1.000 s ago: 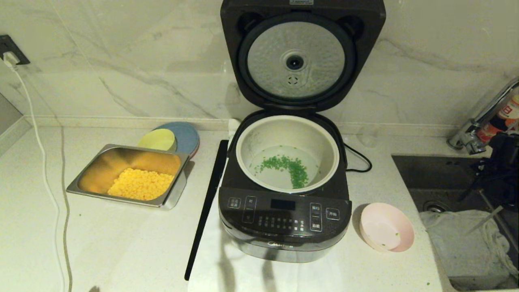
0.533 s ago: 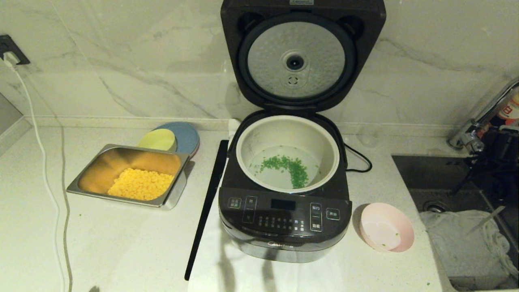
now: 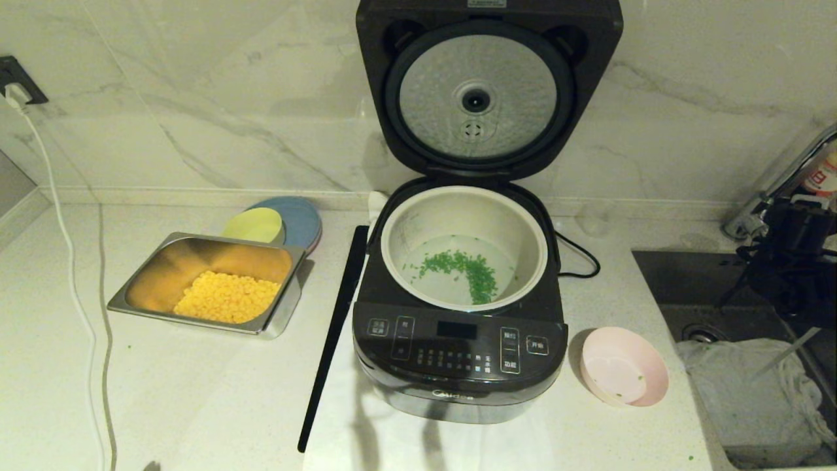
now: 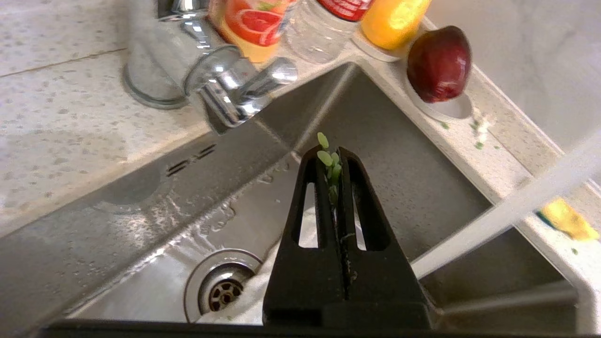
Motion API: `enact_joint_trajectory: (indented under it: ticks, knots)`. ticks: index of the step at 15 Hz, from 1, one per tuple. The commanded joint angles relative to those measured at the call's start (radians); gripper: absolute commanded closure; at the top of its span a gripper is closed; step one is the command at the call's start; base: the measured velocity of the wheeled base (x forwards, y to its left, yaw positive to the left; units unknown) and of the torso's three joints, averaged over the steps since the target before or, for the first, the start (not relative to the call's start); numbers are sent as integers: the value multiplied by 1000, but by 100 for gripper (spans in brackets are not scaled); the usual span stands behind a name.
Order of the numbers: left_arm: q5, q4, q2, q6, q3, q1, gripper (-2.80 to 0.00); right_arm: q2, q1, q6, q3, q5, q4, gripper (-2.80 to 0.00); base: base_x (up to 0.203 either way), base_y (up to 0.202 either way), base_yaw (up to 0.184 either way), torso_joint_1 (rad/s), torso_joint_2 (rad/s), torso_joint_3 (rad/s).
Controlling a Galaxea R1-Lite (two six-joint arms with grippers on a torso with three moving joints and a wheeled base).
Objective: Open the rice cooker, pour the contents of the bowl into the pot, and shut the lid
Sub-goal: Turn off the tap
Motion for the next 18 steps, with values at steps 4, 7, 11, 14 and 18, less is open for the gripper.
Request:
enact_joint_trajectory:
  ticks: [4, 7, 11, 14, 18]
  knots:
    - [0, 0, 0, 0, 9, 0, 0, 42, 1, -10, -56, -4, -3, 0, 0, 0, 0, 0, 0, 0]
    - [0, 0, 0, 0, 9, 0, 0, 79, 1, -21, -105, -4, -2, 0, 0, 0, 0, 0, 0, 0]
    - [0, 0, 0, 0, 9, 0, 0, 118, 2, -44, -182, -19, 2, 0, 0, 0, 0, 0, 0, 0]
    - [0, 0, 0, 0, 9, 0, 0, 144, 3, -58, -228, -36, 5, 0, 0, 0, 0, 0, 0, 0]
    - [0, 0, 0, 0, 9, 0, 0, 161, 11, -66, -275, -36, 5, 0, 0, 0, 0, 0, 0, 0]
